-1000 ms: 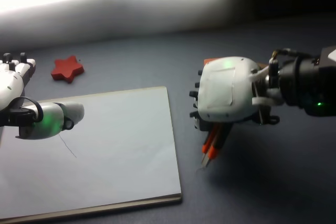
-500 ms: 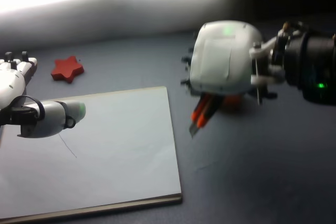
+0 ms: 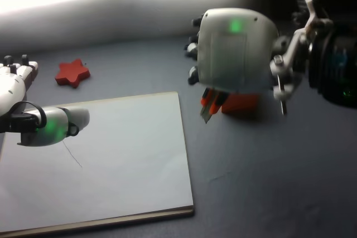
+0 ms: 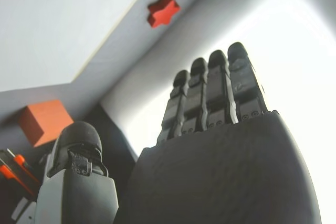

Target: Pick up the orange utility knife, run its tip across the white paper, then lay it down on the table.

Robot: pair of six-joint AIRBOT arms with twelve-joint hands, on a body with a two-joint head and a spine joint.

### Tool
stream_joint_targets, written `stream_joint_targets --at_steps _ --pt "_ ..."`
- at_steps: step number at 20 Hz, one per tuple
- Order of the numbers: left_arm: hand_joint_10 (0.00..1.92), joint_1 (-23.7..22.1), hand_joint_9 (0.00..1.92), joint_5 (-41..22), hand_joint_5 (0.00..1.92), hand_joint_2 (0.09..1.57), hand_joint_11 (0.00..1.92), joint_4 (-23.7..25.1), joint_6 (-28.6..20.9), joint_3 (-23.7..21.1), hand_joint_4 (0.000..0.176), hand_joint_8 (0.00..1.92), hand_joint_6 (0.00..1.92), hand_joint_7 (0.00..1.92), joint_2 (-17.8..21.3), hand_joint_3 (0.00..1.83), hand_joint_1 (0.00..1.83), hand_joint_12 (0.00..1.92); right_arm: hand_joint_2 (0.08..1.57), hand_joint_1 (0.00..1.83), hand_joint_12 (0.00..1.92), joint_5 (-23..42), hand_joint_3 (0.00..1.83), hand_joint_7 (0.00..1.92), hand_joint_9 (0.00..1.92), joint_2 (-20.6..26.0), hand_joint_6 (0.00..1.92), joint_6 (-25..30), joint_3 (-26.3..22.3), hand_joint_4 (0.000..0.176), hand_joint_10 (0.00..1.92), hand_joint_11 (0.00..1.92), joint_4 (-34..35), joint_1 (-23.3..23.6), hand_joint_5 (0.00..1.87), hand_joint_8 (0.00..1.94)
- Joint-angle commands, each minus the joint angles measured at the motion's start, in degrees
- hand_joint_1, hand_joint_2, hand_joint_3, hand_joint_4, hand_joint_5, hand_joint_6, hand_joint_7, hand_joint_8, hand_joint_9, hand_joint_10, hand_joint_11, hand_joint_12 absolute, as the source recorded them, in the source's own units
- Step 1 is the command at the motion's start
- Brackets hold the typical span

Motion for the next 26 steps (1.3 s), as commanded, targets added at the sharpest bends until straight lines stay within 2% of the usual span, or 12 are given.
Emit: stream_joint_targets --at_steps 1,2,3,6,7,8,10,11,15,18,20,26 --pt "0.00 -0.40 0.02 -3.22 0.00 1.14 0.01 4.06 -0.03 0.44 0.000 0.00 0.00 0.04 0.21 0.00 0.00 0.02 1.37 1.49 1.92 6.98 0.00 1.62 1.74 -0.13 1.92 -2.17 -0.14 0.176 1.92 1.78 1.04 0.13 1.22 1.94" --pt "0.00 -0.54 0.03 -3.22 0.00 1.14 0.01 4.06 -0.03 0.58 0.000 0.00 0.00 0.04 0.16 0.00 0.00 0.03 1.36 1.52 1.92 8.10 0.00 1.61 1.73 -0.63 1.92 -6.90 -0.14 0.176 1.92 1.78 5.78 -0.37 1.24 1.94" --pt "0.00 -0.65 0.01 -3.22 0.00 1.14 0.00 4.06 -0.03 0.69 0.000 0.00 0.00 0.03 0.10 0.00 0.00 0.01 1.42 1.14 1.92 10.19 0.00 1.60 1.72 -1.55 1.73 -18.50 -0.15 0.000 1.92 1.76 15.62 -1.51 0.73 1.94" --pt "0.00 -0.58 0.02 -3.22 0.00 1.14 0.01 4.00 -0.03 0.55 0.000 0.00 0.00 0.03 0.09 0.00 0.00 0.01 1.41 1.05 1.92 19.20 0.00 1.56 1.68 -4.89 1.62 -42.25 -0.17 0.000 1.92 1.72 30.55 -4.95 0.63 1.94" --pt "0.00 -0.54 0.01 -3.22 0.00 1.14 0.01 3.97 -0.03 0.49 0.000 0.00 0.00 0.03 0.07 0.00 0.00 0.01 1.34 1.53 1.92 22.59 0.00 1.60 1.72 -6.72 1.91 -49.89 -0.15 0.079 1.92 1.75 34.98 -6.23 1.24 1.94" --pt "0.00 -0.48 0.01 -3.22 0.00 1.14 0.01 3.95 -0.03 0.49 0.000 0.00 0.00 0.03 0.03 0.00 0.00 0.01 1.34 1.53 1.92 23.86 0.00 1.60 1.72 -7.47 1.91 -52.41 -0.11 0.079 1.92 1.75 35.99 -6.84 1.24 1.94" --pt "0.00 -0.41 0.01 -3.22 0.00 1.13 0.01 3.85 -0.03 0.49 0.000 0.00 0.00 0.02 0.00 0.00 0.00 0.01 1.32 1.56 1.92 26.52 0.00 1.61 1.72 -9.08 1.92 -55.62 0.11 0.172 1.92 1.76 36.13 -7.89 1.31 1.94" --pt "0.00 -0.41 0.01 -3.22 0.00 1.14 0.01 3.84 -0.03 0.51 0.000 0.00 0.00 0.02 0.00 0.00 0.00 0.01 1.38 1.17 1.92 28.12 0.00 1.57 1.69 -10.53 1.65 -58.97 0.44 0.000 1.92 1.72 36.13 -8.62 0.79 1.94" --pt "0.00 -0.41 0.01 -3.22 0.00 1.14 0.01 3.83 -0.03 0.53 0.000 0.00 0.00 0.03 0.00 0.00 0.00 0.01 1.42 1.05 1.92 27.20 0.00 1.59 1.71 -15.71 1.64 -65.21 4.03 0.000 1.92 1.74 35.74 -10.07 0.62 1.94" --pt "0.00 -0.41 0.00 -3.22 0.00 1.14 0.00 3.83 -0.03 0.55 0.000 0.00 0.00 0.02 0.00 0.00 0.00 0.01 1.35 1.43 1.92 28.75 0.00 1.59 1.71 -19.20 1.85 -66.01 8.15 0.000 1.92 1.75 32.00 -11.20 1.07 1.94" --pt "0.00 -0.40 0.00 -3.23 0.00 1.14 0.00 3.66 -0.03 0.72 0.000 0.00 0.00 0.02 -0.12 0.00 0.00 0.00 1.34 1.52 1.92 30.34 0.00 1.62 1.72 -21.33 1.87 -66.50 11.29 0.152 1.92 1.76 29.21 -11.99 1.22 1.94" --pt "0.00 0.14 0.00 -3.23 0.00 1.14 0.00 3.65 -0.05 2.05 0.000 0.00 0.00 0.02 -0.27 0.00 0.00 0.00 1.34 1.53 1.92 32.15 0.00 1.64 1.75 -25.35 1.91 -67.46 17.03 0.176 1.92 1.78 26.43 -13.47 1.24 1.94"
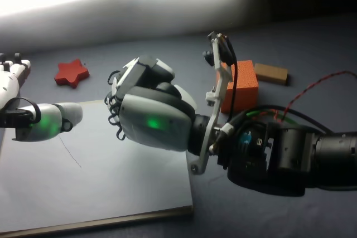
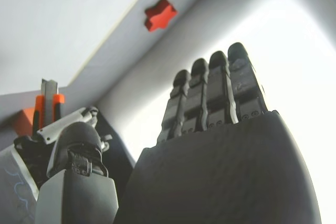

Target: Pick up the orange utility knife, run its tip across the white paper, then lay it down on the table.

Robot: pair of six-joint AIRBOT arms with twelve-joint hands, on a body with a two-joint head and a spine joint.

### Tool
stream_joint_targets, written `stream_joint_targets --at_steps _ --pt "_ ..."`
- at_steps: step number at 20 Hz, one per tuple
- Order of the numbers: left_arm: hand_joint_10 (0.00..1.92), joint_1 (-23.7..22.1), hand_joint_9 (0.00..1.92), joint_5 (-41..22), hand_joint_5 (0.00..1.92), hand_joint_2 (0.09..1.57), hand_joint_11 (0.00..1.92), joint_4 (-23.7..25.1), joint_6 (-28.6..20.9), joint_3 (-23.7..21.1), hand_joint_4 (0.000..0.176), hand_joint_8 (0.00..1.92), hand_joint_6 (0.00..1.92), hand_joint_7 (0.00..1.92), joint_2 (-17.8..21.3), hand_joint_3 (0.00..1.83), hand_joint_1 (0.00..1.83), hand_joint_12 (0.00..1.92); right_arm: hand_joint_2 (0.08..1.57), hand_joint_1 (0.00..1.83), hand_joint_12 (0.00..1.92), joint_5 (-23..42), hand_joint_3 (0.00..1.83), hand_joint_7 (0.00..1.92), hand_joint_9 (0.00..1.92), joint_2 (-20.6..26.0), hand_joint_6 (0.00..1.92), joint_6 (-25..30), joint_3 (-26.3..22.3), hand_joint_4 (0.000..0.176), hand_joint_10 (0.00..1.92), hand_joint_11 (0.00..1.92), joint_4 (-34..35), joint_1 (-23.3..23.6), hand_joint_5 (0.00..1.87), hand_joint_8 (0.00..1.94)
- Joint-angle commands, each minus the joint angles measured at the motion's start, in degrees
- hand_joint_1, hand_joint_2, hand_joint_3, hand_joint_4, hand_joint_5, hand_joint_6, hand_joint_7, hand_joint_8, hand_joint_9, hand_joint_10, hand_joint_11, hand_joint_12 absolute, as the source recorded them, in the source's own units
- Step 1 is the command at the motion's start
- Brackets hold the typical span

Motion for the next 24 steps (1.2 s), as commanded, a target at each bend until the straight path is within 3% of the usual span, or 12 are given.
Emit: stream_joint_targets --at_steps 1,7,9,12,23,24 --pt "0.00 0.03 0.00 -3.29 0.00 1.14 0.00 4.01 -0.28 0.52 0.000 0.00 0.00 0.03 0.08 0.00 0.00 0.00 1.33 1.53 1.92 7.86 0.00 1.64 1.74 -0.19 1.88 -1.16 -0.02 0.176 1.92 1.77 -0.94 -0.03 1.21 1.94" --pt "0.00 0.78 0.01 -3.29 0.00 1.14 0.00 3.89 -1.33 2.25 0.000 0.00 0.00 0.03 0.11 0.00 0.00 0.00 1.32 1.54 1.92 7.49 0.00 1.63 1.71 -0.15 1.92 -1.34 -0.34 0.176 1.92 1.72 -2.14 -1.92 1.24 1.94" --pt "0.01 0.94 0.02 -3.29 0.00 1.14 0.01 3.89 -1.69 2.48 0.000 0.01 0.00 0.04 0.11 0.00 0.00 0.00 1.32 1.52 1.92 8.12 0.00 1.61 1.70 0.34 1.83 -1.82 -0.72 0.176 1.92 1.72 -2.63 -2.43 1.22 1.94" --pt "0.01 1.06 0.03 -3.29 0.00 1.14 0.01 3.89 -1.79 2.41 0.000 0.00 0.00 0.04 0.12 0.00 0.00 0.01 1.33 1.51 1.92 8.65 0.00 1.61 1.70 1.32 1.92 -2.34 -1.35 0.176 1.92 1.73 -2.90 -3.17 1.24 1.94" --pt "0.00 0.96 0.02 -3.29 0.00 1.14 0.00 3.90 -1.84 2.28 0.000 0.00 0.00 0.03 0.12 0.00 0.00 0.01 1.33 1.54 1.92 8.96 0.00 1.59 1.70 10.20 1.85 -3.97 -12.47 0.176 1.92 1.74 1.06 -6.58 1.20 1.94" --pt "0.00 0.95 0.02 -3.29 0.00 1.14 0.01 3.90 -1.84 2.27 0.000 0.00 0.00 0.03 0.12 0.00 0.00 0.01 1.34 1.53 1.92 9.24 0.00 1.60 1.70 11.25 1.91 -4.28 -13.60 0.176 1.92 1.73 1.26 -6.77 1.24 1.94"
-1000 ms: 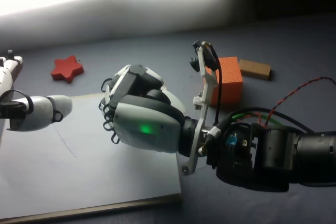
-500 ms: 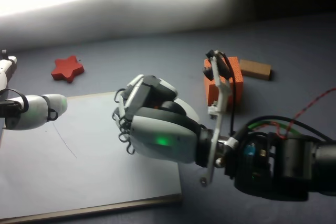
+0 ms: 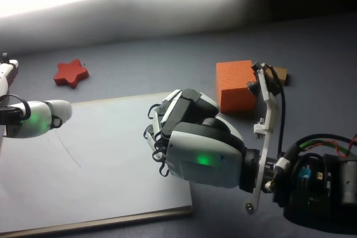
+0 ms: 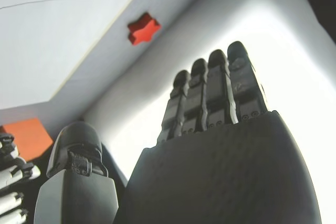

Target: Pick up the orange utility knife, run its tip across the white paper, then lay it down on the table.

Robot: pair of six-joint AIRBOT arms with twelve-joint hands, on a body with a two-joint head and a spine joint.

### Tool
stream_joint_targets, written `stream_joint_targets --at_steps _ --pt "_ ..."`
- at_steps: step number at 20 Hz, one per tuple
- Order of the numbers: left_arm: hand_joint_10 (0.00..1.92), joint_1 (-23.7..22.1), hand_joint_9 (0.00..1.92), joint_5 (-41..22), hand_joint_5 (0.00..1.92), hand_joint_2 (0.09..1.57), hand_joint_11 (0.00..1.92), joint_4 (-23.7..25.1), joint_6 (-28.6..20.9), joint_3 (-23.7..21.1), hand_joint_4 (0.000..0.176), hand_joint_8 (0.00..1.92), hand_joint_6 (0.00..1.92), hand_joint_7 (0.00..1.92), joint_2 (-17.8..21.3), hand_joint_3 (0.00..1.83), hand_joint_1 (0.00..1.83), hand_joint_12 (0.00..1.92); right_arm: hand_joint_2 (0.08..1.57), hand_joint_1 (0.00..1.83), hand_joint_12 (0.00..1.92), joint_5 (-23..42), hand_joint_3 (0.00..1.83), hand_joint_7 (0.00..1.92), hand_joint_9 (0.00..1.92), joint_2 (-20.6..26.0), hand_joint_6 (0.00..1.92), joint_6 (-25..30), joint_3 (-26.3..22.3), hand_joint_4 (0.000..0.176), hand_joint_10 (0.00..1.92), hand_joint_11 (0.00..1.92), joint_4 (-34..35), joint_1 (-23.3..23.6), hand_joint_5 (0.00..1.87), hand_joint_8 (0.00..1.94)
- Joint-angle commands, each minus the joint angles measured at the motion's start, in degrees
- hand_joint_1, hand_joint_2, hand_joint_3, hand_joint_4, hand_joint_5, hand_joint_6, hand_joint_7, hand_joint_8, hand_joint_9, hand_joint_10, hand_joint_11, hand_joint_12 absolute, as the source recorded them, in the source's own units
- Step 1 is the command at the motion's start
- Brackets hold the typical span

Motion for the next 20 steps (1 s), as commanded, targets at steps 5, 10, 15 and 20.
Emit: stream_joint_targets --at_steps 5,10,15,20 --pt "0.00 -0.44 0.02 -3.51 0.00 1.14 0.01 4.07 -0.11 0.16 0.000 0.00 0.00 0.04 0.14 0.00 0.00 0.02 1.34 1.53 1.92 7.47 0.00 1.62 1.71 2.31 1.92 -1.65 -2.76 0.176 1.92 1.75 0.83 -0.67 1.27 1.94" --pt "0.01 -0.48 0.03 -3.51 0.00 1.14 0.03 4.07 -0.12 0.17 0.000 0.01 0.00 0.05 0.14 0.00 0.00 0.03 1.34 1.54 1.92 9.32 0.00 1.63 1.72 6.22 1.92 -1.98 -6.69 0.176 1.92 1.76 3.51 -2.47 1.23 1.94" --pt "0.01 -0.47 0.04 -3.51 0.00 1.14 0.02 4.08 -0.12 0.15 0.000 0.00 0.00 0.05 0.14 0.00 0.00 0.04 1.33 1.54 1.92 2.78 0.00 1.62 1.72 16.04 1.92 8.91 -16.39 0.176 1.92 1.75 16.40 -2.00 1.30 1.94" --pt "0.00 -0.46 0.02 -3.51 0.00 1.14 0.00 4.09 -0.12 0.10 0.000 0.00 0.00 0.04 0.14 0.00 0.00 0.06 1.34 1.52 1.92 -5.37 0.00 1.60 1.70 25.17 1.92 27.19 -22.13 0.176 1.92 1.74 22.54 0.83 1.28 1.94"
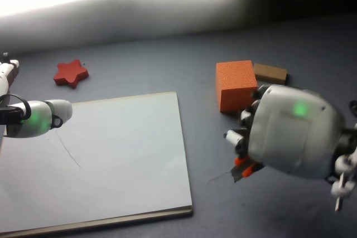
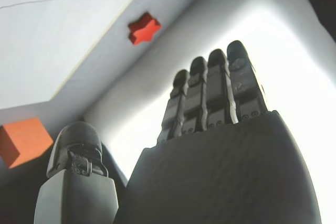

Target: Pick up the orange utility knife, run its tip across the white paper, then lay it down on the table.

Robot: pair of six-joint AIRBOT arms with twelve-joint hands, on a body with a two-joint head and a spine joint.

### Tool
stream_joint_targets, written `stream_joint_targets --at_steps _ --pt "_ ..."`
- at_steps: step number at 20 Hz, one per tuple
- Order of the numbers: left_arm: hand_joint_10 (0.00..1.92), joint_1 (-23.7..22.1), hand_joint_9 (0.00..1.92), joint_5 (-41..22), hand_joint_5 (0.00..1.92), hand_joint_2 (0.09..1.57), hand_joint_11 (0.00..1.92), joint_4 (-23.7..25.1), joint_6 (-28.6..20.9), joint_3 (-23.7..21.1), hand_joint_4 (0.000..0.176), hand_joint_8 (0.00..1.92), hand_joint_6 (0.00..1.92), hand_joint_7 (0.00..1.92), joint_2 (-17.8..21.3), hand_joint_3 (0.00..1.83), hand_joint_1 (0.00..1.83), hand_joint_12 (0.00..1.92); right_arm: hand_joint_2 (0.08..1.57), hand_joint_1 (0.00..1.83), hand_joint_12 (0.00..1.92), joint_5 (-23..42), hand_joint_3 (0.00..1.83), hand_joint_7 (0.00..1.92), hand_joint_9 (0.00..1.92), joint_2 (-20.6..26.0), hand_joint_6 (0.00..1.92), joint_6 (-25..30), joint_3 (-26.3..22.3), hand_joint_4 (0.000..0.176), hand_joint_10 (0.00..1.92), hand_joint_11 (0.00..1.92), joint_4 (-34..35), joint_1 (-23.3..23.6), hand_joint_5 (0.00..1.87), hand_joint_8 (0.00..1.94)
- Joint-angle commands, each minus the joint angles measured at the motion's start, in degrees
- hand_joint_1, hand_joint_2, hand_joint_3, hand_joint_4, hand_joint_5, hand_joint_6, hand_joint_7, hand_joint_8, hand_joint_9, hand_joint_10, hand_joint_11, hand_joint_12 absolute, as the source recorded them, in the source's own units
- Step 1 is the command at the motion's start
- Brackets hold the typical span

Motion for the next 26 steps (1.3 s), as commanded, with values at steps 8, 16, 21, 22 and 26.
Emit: stream_joint_targets --at_steps 8,16,21,22,26 --pt "0.00 -0.44 0.03 -3.51 0.00 1.13 0.00 4.09 -0.10 0.11 0.000 0.00 0.00 0.04 0.15 0.00 0.00 0.09 1.34 1.50 1.92 -11.00 0.00 1.61 1.71 5.14 1.92 24.41 1.41 0.176 1.92 1.74 8.42 5.52 1.24 1.94" --pt "0.00 -0.27 0.03 -3.47 0.00 1.14 0.00 4.09 -0.10 -0.08 0.000 0.00 0.00 0.05 0.17 0.00 0.00 0.09 1.44 1.18 1.92 -18.80 0.00 0.71 1.18 -0.13 1.65 41.63 7.49 0.000 1.92 1.15 8.45 6.05 0.66 1.94" --pt "0.00 -0.32 0.03 -3.45 0.00 1.14 0.00 4.09 -0.10 -0.15 0.000 0.00 0.00 0.04 0.19 0.00 0.00 0.11 1.46 1.27 1.92 -21.14 0.00 0.55 0.55 -2.47 1.60 41.95 10.03 0.000 1.90 0.53 12.43 7.17 0.46 1.78" --pt "0.00 -0.32 0.04 -3.45 0.00 1.14 0.00 4.09 -0.10 -0.15 0.000 0.00 0.00 0.05 0.19 0.00 0.00 0.11 1.43 1.11 1.92 -21.01 0.00 0.58 0.46 -2.44 1.62 41.55 10.03 0.000 1.92 0.46 12.43 7.01 0.46 1.81" --pt "0.00 -0.37 0.01 -3.45 0.00 1.14 0.00 4.09 -0.10 -0.23 0.000 0.00 0.00 0.03 0.19 0.00 0.00 0.03 1.36 1.02 1.92 -20.38 0.00 0.21 0.19 -2.06 1.49 39.74 10.03 0.000 1.89 0.26 12.42 6.24 0.14 1.69"
